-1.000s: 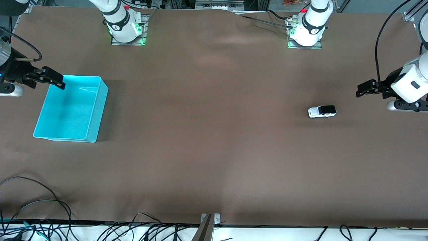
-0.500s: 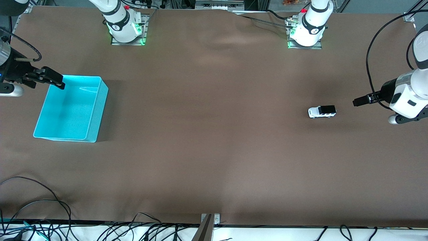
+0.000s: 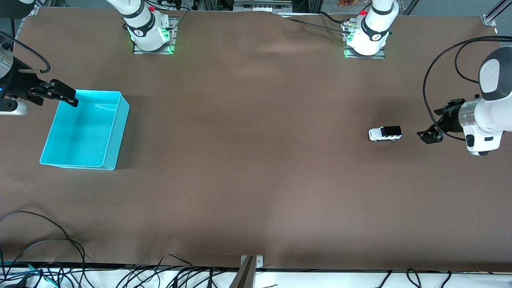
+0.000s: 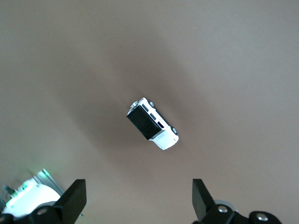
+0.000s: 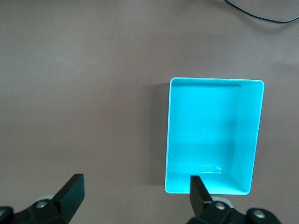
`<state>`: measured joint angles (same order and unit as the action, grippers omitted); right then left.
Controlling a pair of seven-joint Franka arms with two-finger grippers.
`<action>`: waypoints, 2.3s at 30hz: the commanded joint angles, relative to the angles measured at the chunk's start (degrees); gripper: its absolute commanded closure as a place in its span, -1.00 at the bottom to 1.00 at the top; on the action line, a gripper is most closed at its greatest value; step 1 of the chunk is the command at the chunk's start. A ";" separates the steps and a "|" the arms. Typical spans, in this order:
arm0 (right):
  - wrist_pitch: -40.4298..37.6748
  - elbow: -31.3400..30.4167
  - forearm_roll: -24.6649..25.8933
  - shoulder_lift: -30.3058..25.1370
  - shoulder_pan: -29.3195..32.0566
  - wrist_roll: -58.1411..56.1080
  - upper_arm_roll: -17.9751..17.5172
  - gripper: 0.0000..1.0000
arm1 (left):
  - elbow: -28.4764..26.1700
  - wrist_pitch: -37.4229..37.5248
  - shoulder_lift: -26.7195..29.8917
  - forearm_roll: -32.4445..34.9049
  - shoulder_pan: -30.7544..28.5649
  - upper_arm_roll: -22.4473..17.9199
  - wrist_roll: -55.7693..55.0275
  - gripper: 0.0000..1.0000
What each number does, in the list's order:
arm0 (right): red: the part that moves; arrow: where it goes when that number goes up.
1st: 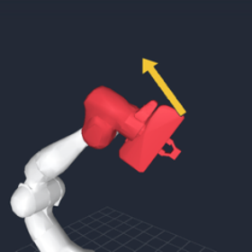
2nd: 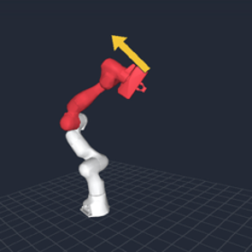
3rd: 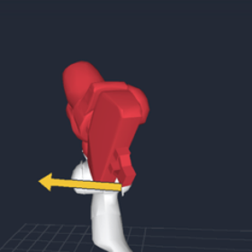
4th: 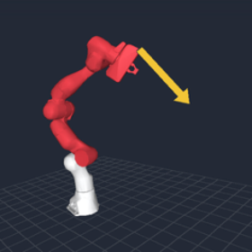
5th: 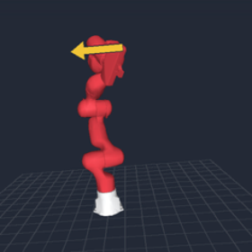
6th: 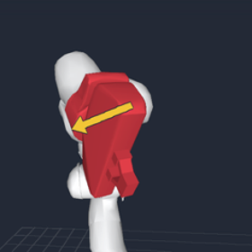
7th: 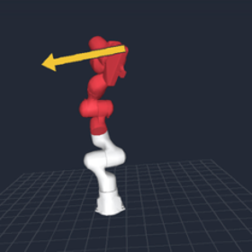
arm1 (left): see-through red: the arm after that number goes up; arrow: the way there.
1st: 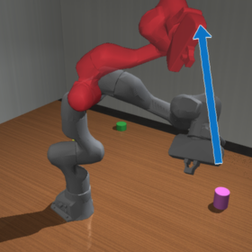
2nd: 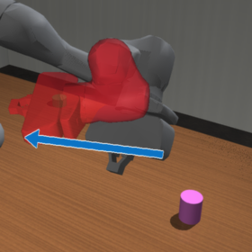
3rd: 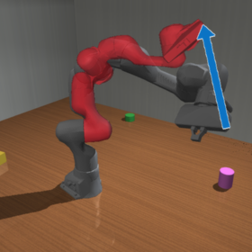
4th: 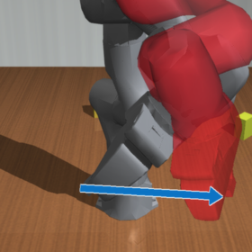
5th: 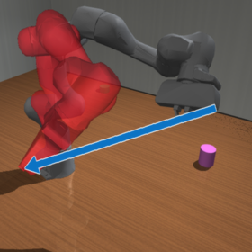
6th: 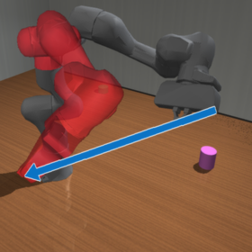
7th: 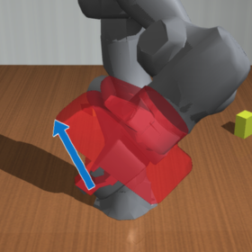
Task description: Wind and store white jeep toy
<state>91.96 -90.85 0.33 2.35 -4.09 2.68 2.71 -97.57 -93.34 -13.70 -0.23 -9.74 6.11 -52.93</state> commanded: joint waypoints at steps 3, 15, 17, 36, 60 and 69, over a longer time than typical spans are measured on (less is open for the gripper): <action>-0.47 1.02 0.63 -0.15 -0.13 0.40 -0.42 -1.00 | -5.34 -6.22 -0.10 1.02 -0.46 0.22 -16.31 -1.00; -0.73 1.02 0.54 -0.15 -0.04 0.40 -0.42 -1.00 | -15.36 -17.74 1.14 1.37 -1.08 0.22 -32.75 -1.00; -0.65 1.02 0.72 -0.24 -0.13 0.40 -0.60 -1.00 | -17.29 -20.11 1.31 1.72 -1.16 0.22 -34.69 -1.00; -0.91 1.02 0.63 -0.24 -0.22 0.40 -0.33 -1.00 | -37.95 -45.87 5.09 2.69 -3.10 0.39 -35.32 -1.00; -0.91 1.02 0.63 -0.24 -0.22 0.31 -0.33 -1.00 | -41.56 -57.04 0.17 2.78 -1.87 0.74 -35.32 -1.00; -0.91 1.02 0.72 -0.24 -0.13 0.31 -0.33 -1.00 | -41.56 -58.80 -1.76 2.78 -1.87 1.01 -35.32 -0.85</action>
<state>91.96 -90.67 0.33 2.35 -4.15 2.68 2.37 -138.78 -150.23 -14.31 1.17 -11.58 7.02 -87.21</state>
